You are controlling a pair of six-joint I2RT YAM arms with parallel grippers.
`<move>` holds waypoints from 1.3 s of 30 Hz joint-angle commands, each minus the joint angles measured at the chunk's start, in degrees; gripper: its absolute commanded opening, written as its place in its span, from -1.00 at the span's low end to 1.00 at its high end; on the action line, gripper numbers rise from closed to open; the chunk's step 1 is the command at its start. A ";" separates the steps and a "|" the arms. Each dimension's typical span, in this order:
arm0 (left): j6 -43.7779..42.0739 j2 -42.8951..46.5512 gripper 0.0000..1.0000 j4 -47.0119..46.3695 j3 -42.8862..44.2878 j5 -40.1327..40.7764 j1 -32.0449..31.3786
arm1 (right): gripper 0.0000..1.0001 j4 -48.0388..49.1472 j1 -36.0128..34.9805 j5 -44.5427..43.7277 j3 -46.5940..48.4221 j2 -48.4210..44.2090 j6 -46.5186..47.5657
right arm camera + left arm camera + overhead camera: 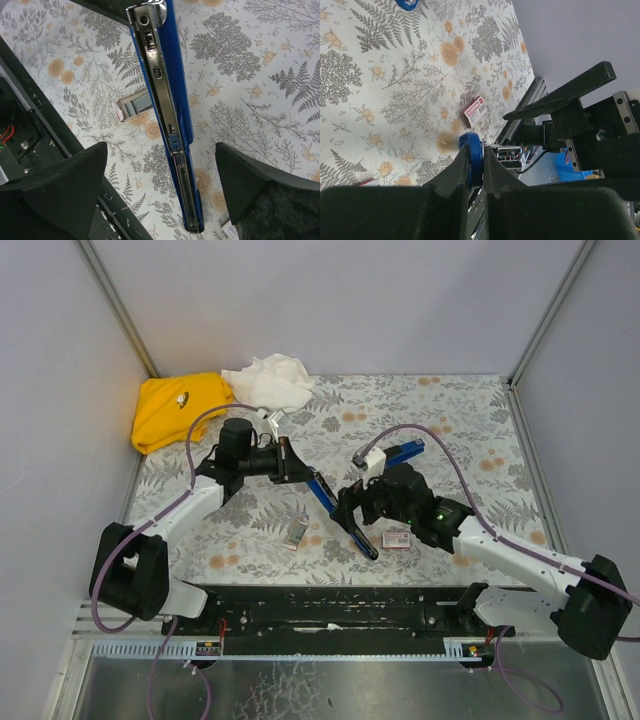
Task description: Load the staples into the stapler
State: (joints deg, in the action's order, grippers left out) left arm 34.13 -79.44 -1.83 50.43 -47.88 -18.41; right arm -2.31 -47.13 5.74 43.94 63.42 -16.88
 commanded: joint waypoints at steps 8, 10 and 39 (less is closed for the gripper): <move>-0.17 -0.44 -1.00 -0.89 2.32 -4.58 -0.12 | 0.80 7.75 -3.16 -1.39 4.61 9.59 8.23; 0.20 -0.39 -1.00 -1.42 2.17 -4.89 -0.14 | 0.75 8.78 -3.69 -1.61 4.33 10.98 8.27; -6.30 1.52 -0.66 6.03 4.67 0.82 -0.04 | -1.00 16.37 -4.46 -12.73 1.92 17.85 7.74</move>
State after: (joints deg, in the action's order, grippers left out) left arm 31.64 -80.31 -0.03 51.09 -48.95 -18.28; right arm 11.25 -51.77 -0.60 45.56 82.35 -7.86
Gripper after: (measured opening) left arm 0.071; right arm 0.458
